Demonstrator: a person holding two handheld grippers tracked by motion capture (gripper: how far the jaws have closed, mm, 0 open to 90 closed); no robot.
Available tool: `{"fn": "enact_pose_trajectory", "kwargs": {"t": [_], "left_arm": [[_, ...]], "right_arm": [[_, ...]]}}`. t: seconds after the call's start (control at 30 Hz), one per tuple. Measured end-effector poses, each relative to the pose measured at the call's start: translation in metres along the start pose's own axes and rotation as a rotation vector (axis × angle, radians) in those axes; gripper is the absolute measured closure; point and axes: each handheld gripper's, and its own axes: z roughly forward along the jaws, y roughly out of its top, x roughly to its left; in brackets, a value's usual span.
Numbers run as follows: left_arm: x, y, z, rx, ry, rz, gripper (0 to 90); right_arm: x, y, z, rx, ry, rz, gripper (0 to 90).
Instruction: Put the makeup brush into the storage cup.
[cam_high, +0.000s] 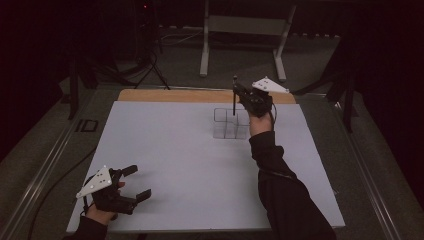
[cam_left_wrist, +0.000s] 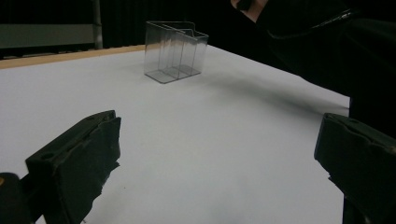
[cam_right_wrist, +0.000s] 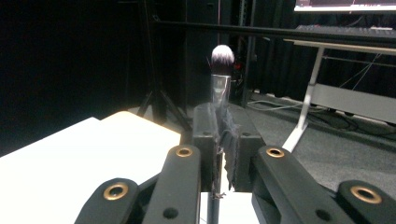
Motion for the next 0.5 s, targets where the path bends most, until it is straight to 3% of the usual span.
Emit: {"fn": "enact_pose_trajectory", "kwargs": {"t": [0.5], "left_arm": [[0.000,0.000,0.000,0.003,-0.002,-0.001,1.6]], "right_arm": [[-0.002,-0.025,0.010,0.052,-0.010,0.035,83.9]]}}
